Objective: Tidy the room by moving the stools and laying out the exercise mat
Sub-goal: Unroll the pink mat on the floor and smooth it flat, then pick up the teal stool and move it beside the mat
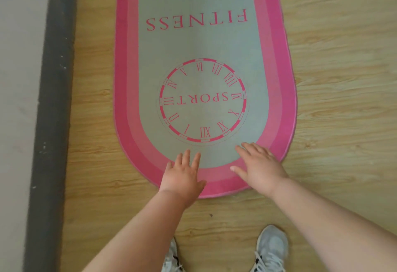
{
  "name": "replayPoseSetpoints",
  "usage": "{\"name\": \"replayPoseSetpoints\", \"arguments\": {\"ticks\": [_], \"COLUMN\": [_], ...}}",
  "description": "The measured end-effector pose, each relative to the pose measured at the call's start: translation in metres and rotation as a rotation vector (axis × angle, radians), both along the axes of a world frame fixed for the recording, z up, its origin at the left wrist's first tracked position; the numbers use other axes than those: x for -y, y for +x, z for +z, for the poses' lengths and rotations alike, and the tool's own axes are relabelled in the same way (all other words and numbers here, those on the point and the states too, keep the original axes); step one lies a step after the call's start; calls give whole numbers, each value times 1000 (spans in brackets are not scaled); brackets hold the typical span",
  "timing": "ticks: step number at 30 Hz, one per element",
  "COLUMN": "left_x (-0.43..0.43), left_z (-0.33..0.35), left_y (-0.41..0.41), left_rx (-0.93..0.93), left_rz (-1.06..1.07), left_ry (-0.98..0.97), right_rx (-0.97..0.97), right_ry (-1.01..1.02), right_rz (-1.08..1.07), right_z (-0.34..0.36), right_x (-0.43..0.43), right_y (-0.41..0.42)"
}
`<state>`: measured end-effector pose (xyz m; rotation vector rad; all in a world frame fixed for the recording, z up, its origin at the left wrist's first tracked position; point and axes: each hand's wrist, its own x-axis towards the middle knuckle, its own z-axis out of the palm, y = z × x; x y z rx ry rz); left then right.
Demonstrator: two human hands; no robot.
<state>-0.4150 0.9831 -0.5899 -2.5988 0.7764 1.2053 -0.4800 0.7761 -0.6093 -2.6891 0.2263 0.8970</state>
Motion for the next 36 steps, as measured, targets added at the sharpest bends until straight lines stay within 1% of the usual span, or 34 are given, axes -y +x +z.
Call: {"name": "replayPoseSetpoints", "arguments": {"ticks": [4, 7, 9, 12, 14, 18, 25, 30, 35, 36], "left_x": [-5, -3, 3, 12, 19, 22, 5, 4, 34, 40], "left_z": [66, 130, 181, 263, 297, 365, 425, 455, 477, 479], "left_y": [-27, -45, -53, -66, -73, -83, -96, -104, -119, -121], "left_rx": [5, 11, 20, 11, 12, 54, 88, 106, 99, 90], "left_rz": [48, 95, 140, 252, 320, 321, 166, -63, -336, -355], "left_ry": [60, 56, 45, -30, -72, -136, -109, -99, -128, -135], "right_rx": [-2, -48, -66, -84, -101, -95, -66, -22, 44, 49], "right_ry": [32, 29, 31, 56, 73, 65, 61, 74, 81, 79], "right_rz": [-50, -23, -50, -88, -95, -92, -297, -443, -683, -707], "right_z": [72, 137, 185, 265, 298, 364, 428, 459, 482, 484], "right_x": [-7, -3, 0, 1, 1, 0, -22, -42, -42, -40], "right_y": [-20, -37, -42, -46, -49, -64, -108, -144, -188, -193]}}
